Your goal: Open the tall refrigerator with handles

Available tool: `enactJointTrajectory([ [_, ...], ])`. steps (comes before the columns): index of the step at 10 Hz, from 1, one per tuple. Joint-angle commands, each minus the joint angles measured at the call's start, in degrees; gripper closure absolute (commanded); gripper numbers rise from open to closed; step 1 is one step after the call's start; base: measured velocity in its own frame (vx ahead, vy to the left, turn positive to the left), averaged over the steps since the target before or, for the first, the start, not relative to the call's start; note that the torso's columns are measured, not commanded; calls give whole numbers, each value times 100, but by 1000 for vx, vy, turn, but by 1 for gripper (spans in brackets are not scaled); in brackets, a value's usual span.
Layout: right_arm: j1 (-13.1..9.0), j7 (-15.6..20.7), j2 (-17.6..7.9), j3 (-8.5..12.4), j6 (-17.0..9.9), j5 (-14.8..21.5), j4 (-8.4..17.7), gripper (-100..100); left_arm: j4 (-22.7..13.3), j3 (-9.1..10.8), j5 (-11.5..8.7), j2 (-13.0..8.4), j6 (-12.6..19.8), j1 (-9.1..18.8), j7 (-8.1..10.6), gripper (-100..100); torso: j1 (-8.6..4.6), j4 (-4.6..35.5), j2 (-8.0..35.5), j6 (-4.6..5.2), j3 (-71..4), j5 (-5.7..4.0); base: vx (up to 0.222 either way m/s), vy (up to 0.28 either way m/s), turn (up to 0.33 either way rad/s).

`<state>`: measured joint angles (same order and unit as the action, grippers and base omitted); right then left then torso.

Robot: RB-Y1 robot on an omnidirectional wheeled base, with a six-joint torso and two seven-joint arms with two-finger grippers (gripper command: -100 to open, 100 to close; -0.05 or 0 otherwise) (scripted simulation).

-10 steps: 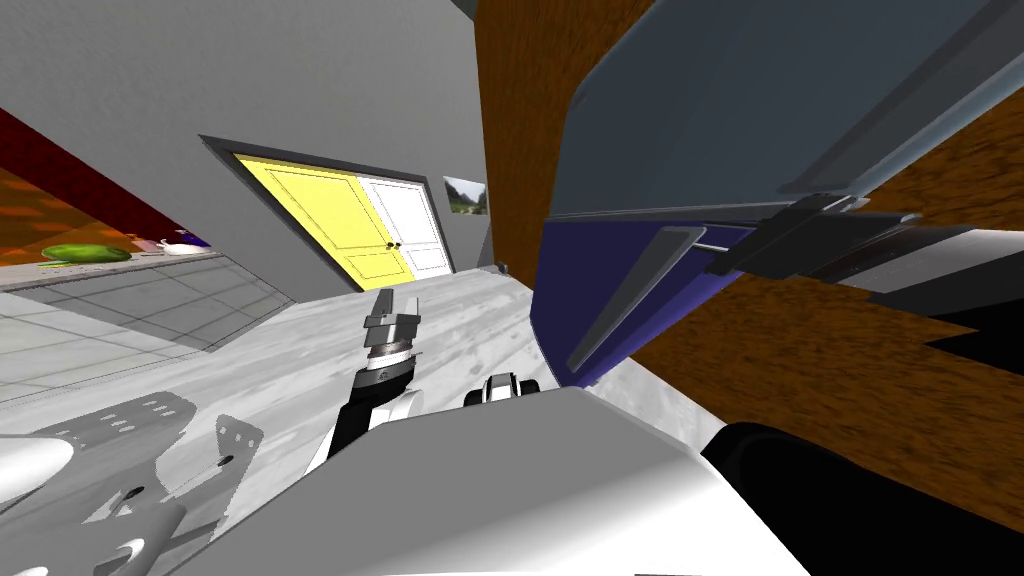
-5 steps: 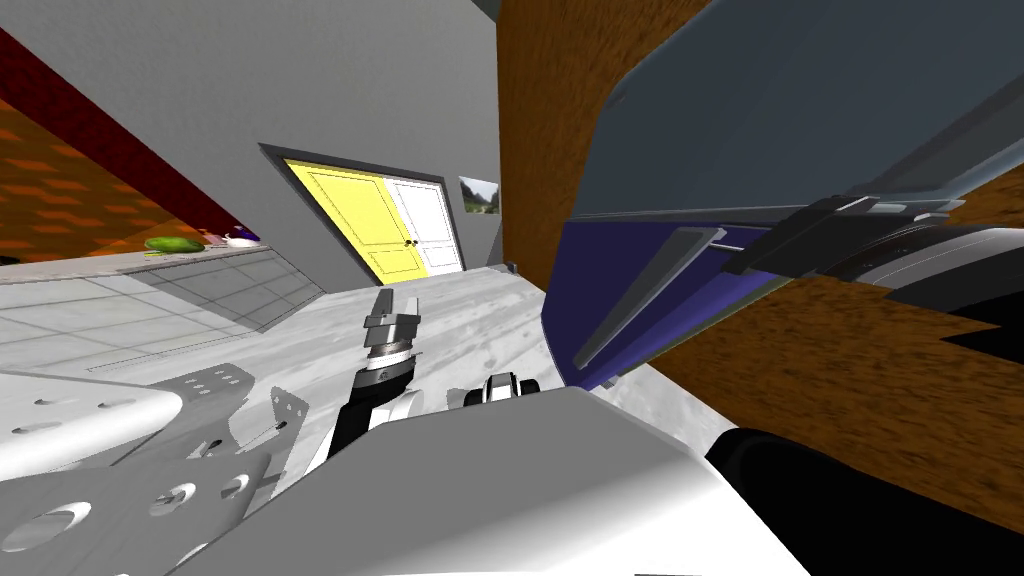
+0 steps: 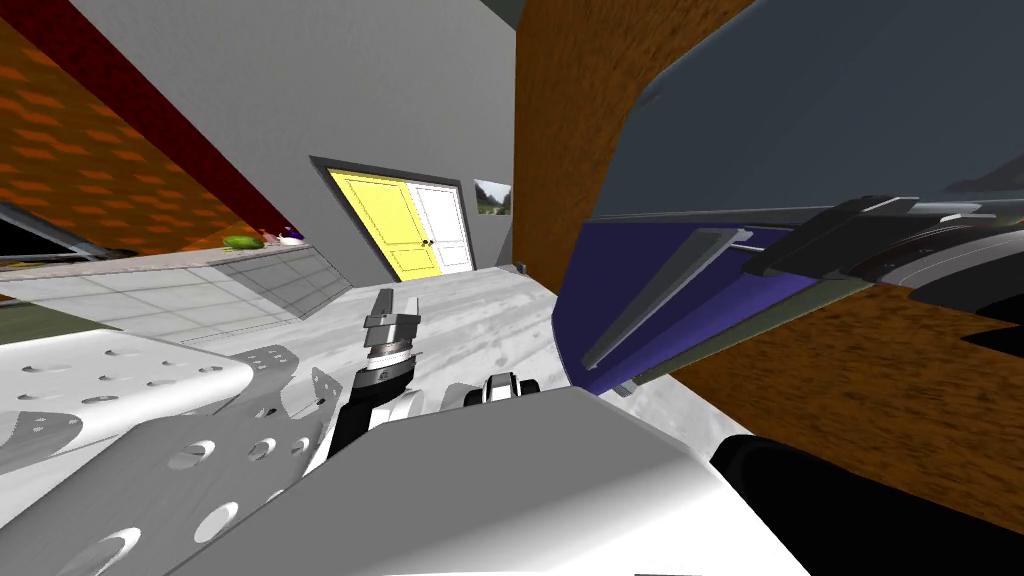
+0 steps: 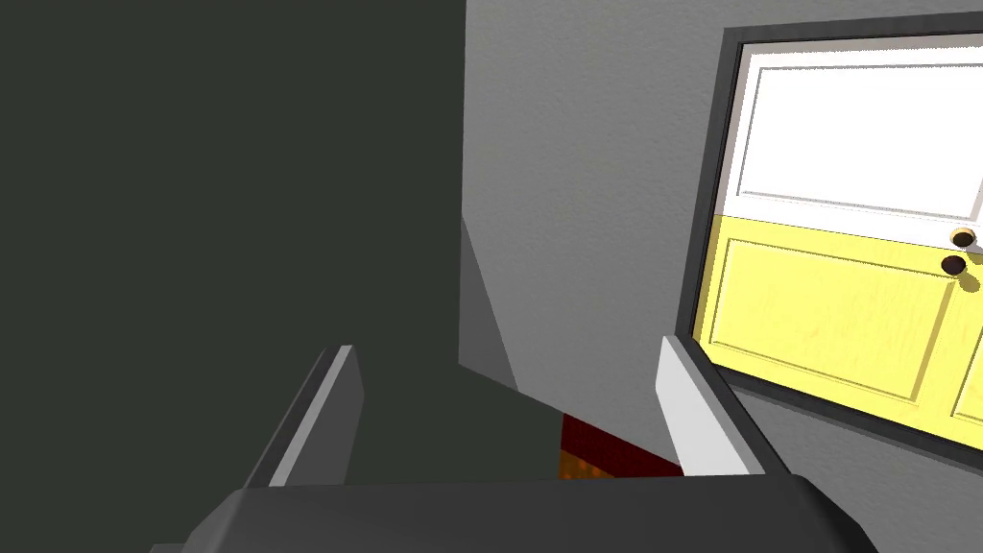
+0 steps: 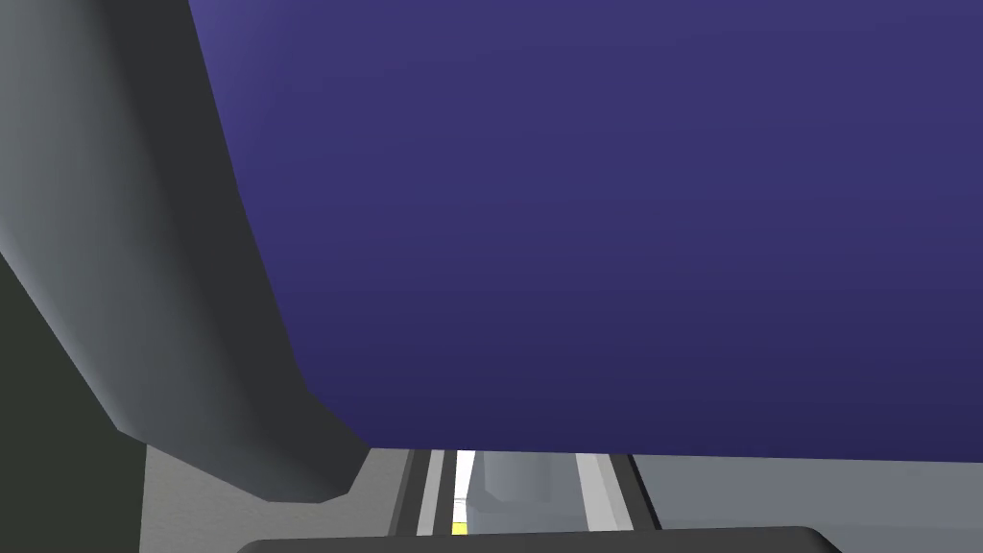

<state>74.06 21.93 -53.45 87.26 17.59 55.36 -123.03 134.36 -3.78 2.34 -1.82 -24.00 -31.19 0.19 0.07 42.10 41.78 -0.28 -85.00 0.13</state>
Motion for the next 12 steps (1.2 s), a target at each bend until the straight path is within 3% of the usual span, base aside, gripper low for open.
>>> enactJointTrajectory([
  [1, 369, -175, -98, -8, -397, 203, 212, 100, 0, 1, 0, 0, 0, -1, 0, 0, -5, 6, 6, 4, 0, 8, -4, 194, 174],
  [2, 369, -175, -98, -8, -478, 203, 212, 100, 0, 0, 0, 0, 0, 0, 0, 0, -1, 0, 1, -7, -3, 4, -4, 165, 81],
  [3, 593, -271, -130, -10, -630, 325, 354, 100, 0, 1, 0, -1, 0, -1, 0, 0, -5, 4, 6, 5, 2, 6, -6, 211, 168],
  [4, 603, -271, -130, -10, -718, 325, 354, 100, 0, 0, 0, 0, 0, 0, 0, 0, 10, 2, 8, -2, 5, 5, 2, 179, 84],
  [5, 837, -367, -162, -12, -916, 448, 496, 100, 0, 1, 0, -1, 0, -1, 0, 0, 8, 12, 22, 10, 14, 13, 22, 187, 143],
  [7, 839, -365, -145, -30, -873, 429, 468, 100, 0, 1, 0, -1, 0, -1, 0, 0, 10, 17, 28, 7, 14, 22, 26, 113, 35],
  [8, 564, -658, -282, -335, -601, 146, 766, 100, 0, 2, 0, -2, 0, -1, 0, 0, -5, 21, 46, 10, 23, 21, -128, -121, 227],
  [9, 443, -735, -282, -500, -493, 39, 945, 100, 0, 3, 0, -3, 0, 2, 0, 0, -72, 24, 65, -56, 27, -16, -175, -185, 249],
  [12, 27, -694, -282, -885, -164, -125, 1046, 100, 0, 3, 0, -2, 0, -1, 0, 0, -92, 18, -24, -110, 27, -165, -50, -59, 85],
])
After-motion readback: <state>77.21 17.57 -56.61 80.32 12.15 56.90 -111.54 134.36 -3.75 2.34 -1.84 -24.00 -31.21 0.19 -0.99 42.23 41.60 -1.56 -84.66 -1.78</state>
